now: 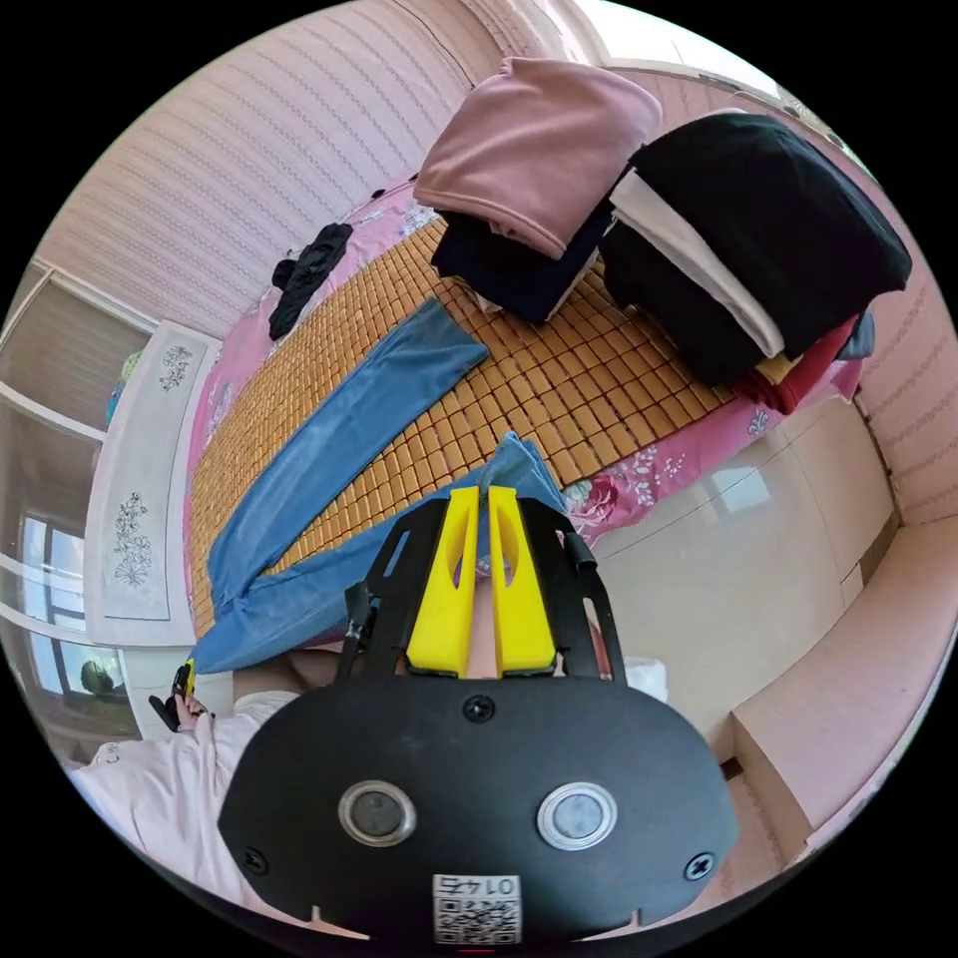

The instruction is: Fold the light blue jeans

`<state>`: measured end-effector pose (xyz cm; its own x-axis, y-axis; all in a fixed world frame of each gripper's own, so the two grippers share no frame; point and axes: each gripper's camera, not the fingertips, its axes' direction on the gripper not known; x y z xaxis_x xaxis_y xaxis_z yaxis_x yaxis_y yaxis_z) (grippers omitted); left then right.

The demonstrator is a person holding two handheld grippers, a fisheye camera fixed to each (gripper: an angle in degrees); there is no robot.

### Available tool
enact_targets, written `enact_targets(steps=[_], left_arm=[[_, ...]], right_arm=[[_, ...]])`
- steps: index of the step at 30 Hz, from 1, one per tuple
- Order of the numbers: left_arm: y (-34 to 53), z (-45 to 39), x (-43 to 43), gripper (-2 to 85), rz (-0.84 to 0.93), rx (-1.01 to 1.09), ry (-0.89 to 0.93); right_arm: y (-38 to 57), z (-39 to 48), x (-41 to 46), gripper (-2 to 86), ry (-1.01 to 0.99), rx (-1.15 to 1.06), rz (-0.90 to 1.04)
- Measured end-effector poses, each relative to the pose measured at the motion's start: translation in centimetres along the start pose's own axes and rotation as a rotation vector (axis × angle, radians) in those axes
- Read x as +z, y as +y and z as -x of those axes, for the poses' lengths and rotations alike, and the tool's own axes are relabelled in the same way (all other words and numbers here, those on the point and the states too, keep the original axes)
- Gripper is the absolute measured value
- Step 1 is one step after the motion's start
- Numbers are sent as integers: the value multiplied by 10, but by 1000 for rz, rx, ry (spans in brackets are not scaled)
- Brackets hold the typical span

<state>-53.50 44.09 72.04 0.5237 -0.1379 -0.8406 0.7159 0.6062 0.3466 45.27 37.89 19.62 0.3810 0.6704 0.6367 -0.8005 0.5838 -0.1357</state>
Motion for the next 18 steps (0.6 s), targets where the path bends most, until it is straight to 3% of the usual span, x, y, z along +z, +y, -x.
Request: enact_targets(steps=[8,11,12,15,18], left_arm=[[-100,-108,65,3,5,223,58],[-132,-139,103,55,-5,62,-19],[-133,-150,110,71,-50,-21,-77],[-115,-188,121,72,-156,62,-97],[-82,-205,151,67,-70,203,-94]], right_arm=[[-154,93,43,29,47,-108,-76],[-198,113,59,51,87,32,-128],[-203,117,70,57,86,45,-130],[-192,118,109,59,117,13,-97],[-163,107,167,58,173,-42,41]])
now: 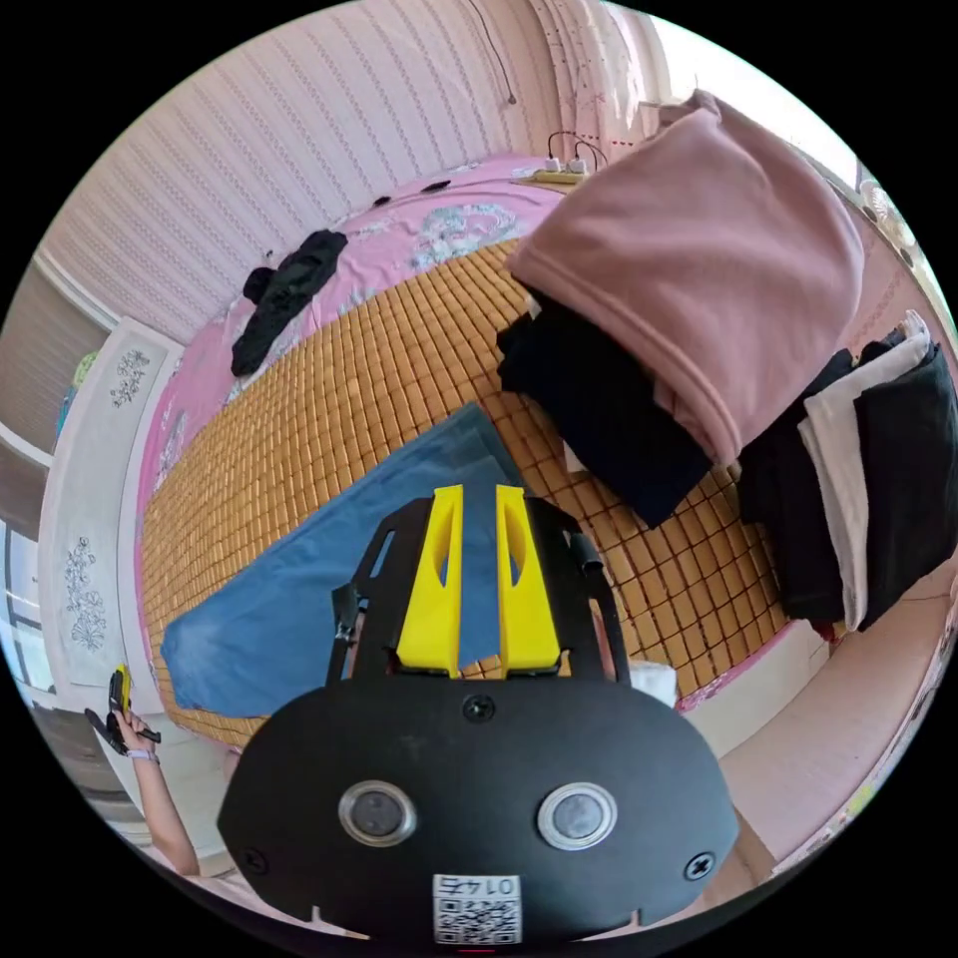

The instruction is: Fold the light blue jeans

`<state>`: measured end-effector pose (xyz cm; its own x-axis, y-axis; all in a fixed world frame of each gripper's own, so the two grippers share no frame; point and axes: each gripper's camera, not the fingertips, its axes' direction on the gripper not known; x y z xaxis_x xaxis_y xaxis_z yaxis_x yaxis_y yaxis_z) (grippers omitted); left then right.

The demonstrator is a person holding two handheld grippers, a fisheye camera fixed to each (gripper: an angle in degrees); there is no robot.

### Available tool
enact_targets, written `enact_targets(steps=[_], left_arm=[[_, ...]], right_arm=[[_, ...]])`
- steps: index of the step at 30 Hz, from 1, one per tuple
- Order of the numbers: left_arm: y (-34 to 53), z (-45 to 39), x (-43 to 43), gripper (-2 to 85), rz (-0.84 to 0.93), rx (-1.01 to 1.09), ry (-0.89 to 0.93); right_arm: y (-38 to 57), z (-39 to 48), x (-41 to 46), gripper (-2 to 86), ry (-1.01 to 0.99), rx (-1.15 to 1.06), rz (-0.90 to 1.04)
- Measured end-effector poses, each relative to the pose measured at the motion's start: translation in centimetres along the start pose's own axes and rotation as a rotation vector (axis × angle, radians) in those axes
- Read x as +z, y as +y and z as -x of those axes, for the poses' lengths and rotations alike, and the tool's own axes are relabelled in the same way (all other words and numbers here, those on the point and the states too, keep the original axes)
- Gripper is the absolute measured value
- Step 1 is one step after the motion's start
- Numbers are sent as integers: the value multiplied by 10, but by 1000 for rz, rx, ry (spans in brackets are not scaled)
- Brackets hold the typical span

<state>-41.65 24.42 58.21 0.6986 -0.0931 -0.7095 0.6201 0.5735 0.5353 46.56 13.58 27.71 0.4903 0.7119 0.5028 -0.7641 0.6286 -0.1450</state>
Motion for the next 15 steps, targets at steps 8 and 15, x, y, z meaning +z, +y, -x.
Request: enact_targets(steps=[8,15], left_arm=[[93,-28,124,0,506,320,-341],[127,-40,137,-10,575,546,-555]], right_arm=[[50,-3,82,23,91,-120,106],[86,-4,93,3,247,-337,262]])
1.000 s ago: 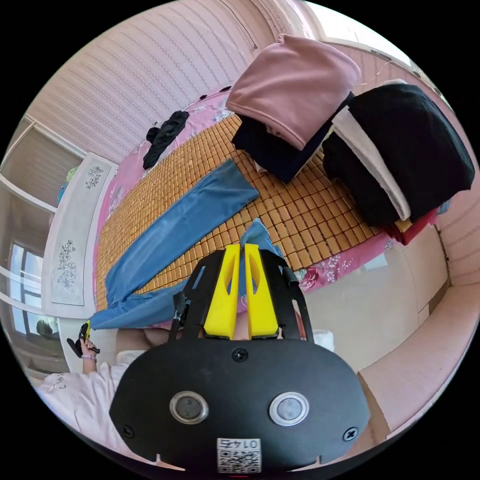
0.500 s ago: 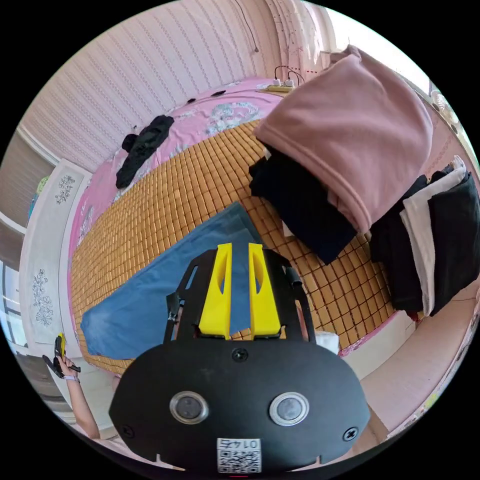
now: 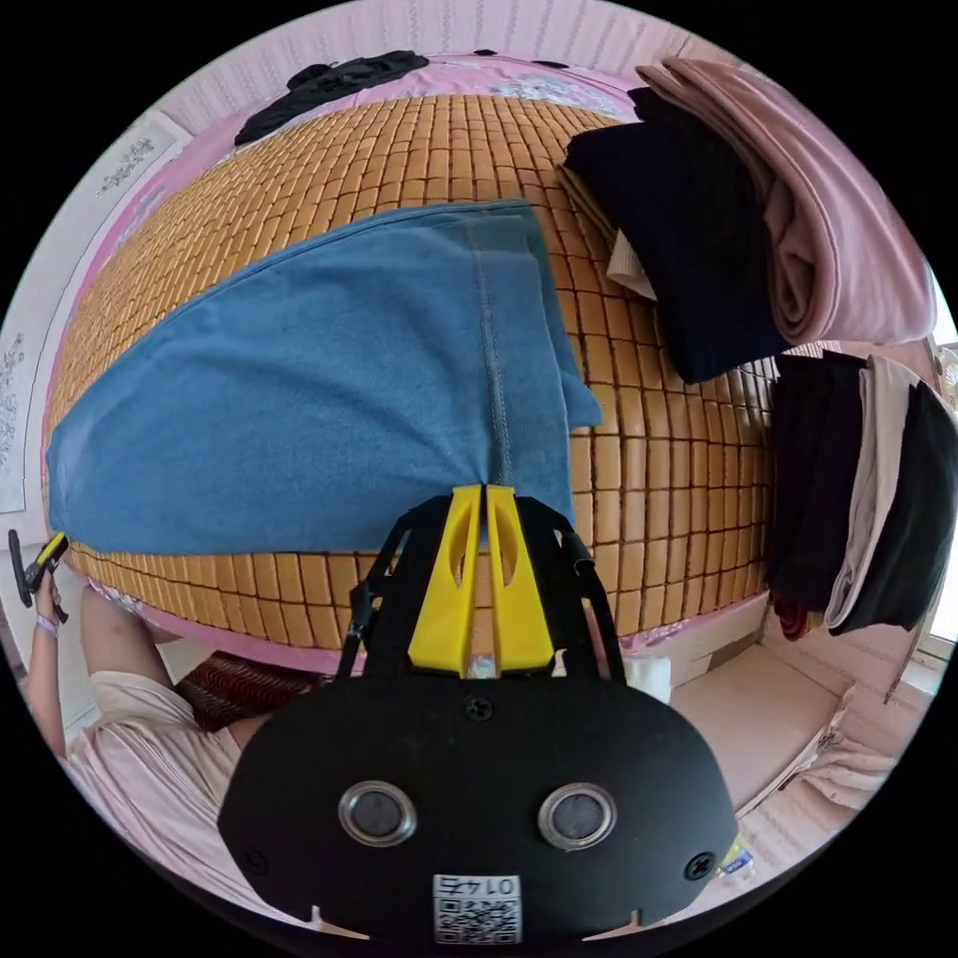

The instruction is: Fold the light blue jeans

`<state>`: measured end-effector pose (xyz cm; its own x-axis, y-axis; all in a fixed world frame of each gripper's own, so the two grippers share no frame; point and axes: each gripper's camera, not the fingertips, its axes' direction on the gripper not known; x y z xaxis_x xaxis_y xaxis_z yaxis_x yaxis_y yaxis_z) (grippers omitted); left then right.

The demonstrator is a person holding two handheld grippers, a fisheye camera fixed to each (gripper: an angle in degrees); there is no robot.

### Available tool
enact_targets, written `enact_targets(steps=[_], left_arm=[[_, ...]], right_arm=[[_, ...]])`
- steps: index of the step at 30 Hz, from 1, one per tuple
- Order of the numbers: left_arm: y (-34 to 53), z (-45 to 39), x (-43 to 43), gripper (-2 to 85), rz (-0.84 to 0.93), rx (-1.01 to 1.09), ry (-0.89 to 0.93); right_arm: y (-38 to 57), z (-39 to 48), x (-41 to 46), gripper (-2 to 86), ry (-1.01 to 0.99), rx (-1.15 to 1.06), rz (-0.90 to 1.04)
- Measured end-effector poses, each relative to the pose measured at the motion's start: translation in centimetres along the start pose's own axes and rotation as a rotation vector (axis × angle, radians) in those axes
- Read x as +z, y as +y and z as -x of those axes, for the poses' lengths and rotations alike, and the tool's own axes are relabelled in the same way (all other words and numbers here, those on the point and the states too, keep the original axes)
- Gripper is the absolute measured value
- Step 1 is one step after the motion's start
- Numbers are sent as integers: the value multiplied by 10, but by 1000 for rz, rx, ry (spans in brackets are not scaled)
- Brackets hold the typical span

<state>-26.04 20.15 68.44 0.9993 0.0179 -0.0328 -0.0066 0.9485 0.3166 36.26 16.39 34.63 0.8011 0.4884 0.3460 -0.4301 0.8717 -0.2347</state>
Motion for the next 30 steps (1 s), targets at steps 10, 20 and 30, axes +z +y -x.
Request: enact_targets(steps=[10,20,30], left_arm=[[64,31,5,-10,-96,-186,237],[128,7,-17,-10,-403,-153,526],[154,-19,-60,-10,-607,34,573]], right_arm=[[118,-19,-2,9,-64,131,-70],[185,-65,-3,96,-352,314,-253],[199,-72,-14,107,-415,221,-376]])
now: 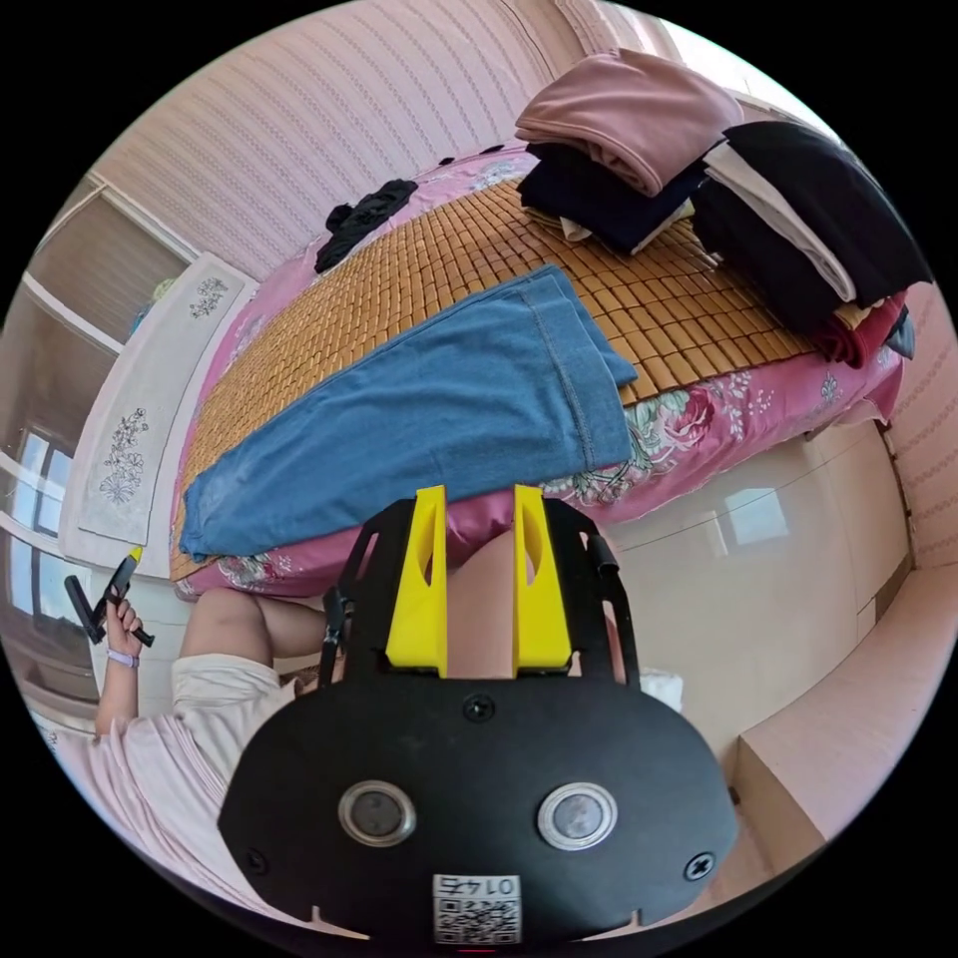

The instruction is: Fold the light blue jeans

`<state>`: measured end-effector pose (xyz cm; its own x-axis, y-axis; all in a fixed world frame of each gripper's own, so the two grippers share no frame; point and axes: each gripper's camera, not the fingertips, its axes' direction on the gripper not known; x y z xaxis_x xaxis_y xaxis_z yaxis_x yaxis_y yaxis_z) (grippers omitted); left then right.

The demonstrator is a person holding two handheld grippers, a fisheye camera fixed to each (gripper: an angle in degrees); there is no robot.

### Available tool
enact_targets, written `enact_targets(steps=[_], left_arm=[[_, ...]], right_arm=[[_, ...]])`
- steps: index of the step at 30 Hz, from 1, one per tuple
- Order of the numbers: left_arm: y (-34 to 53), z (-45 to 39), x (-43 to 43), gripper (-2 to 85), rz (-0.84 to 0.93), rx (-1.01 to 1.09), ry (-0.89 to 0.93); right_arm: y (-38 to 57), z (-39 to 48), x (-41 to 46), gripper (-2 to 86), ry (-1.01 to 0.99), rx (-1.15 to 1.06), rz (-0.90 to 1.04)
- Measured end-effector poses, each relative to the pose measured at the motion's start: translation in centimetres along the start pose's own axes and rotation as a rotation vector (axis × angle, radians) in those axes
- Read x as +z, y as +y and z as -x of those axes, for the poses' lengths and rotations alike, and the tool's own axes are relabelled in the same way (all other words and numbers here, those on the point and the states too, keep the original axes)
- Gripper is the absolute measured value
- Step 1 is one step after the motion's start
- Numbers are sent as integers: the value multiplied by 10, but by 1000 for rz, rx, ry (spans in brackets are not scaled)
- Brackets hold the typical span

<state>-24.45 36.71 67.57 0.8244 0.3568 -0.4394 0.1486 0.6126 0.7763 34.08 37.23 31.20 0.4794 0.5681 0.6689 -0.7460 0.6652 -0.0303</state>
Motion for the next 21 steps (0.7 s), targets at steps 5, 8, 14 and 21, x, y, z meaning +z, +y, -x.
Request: enact_targets(steps=[5,8,14,21], left_arm=[[3,-13,4,-9,-27,41,50],[2,-24,20,-6,-8,71,69],[-16,-62,68,27,70,141,166],[-68,-149,181,52,250,389,256]], right_arm=[[0,-30,-22,113,-15,-20,-53],[-5,-55,-31,115,27,-5,-82],[-28,-116,-21,130,0,96,-40],[-42,-179,-10,122,-94,191,-9]])
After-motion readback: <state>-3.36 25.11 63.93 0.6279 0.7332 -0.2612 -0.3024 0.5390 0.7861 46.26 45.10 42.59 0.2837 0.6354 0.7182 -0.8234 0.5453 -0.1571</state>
